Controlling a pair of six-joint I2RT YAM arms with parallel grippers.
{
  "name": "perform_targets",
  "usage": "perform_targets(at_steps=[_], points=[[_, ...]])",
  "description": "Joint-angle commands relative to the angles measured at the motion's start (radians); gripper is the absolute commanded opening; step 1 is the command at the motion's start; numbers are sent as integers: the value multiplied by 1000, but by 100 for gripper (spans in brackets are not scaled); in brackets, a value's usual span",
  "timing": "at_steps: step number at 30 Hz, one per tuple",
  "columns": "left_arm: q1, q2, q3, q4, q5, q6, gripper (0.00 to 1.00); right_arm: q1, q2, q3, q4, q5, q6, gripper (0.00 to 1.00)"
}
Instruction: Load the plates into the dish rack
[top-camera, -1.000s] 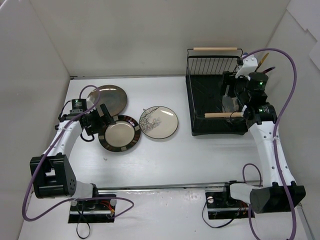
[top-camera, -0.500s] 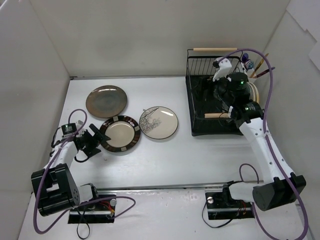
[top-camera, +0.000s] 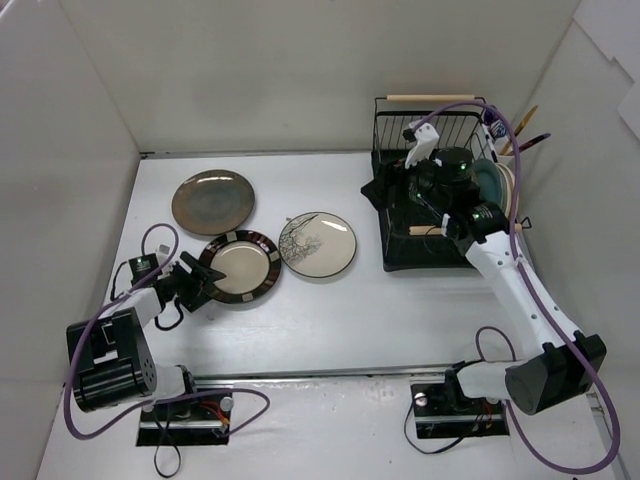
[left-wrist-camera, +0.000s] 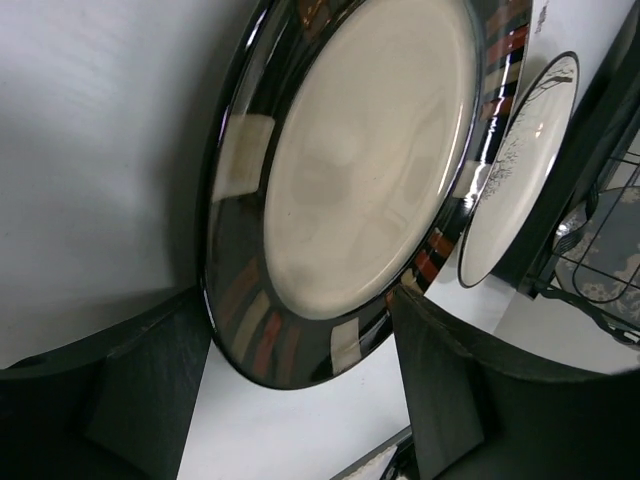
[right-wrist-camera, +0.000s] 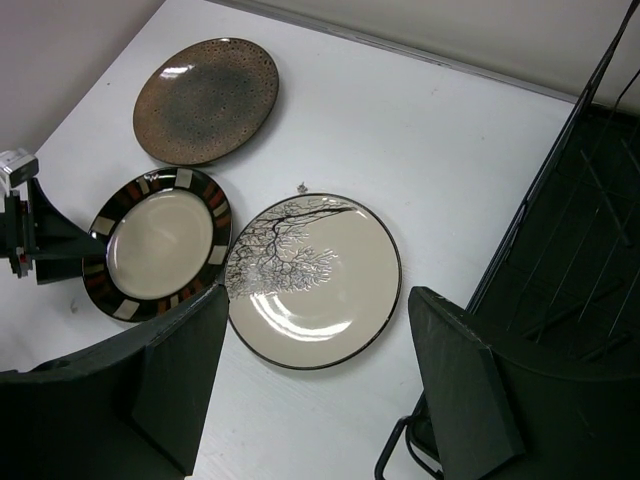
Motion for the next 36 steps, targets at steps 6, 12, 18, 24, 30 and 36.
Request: perform_targets(at_steps=[6,12,18,24,30,36], points=[[1,105,-31,224,35,-81,55,23,18,-20,122,-31,10,70],[1,131,-14,244,65,-100,14,39,24,-25,127,-30,7,70],[1,48,2,184,71,-85,0,65,44,-8,127,-43,21,70],[1,-113,105,20,47,17,0,111,94,36,127,-94,57,71],[1,-208,212,-94,61,95,0,179,163,73,162,-138,117,71],[1,-240,234,-54,123,109,0,225,231,102,206,-186,179,71]])
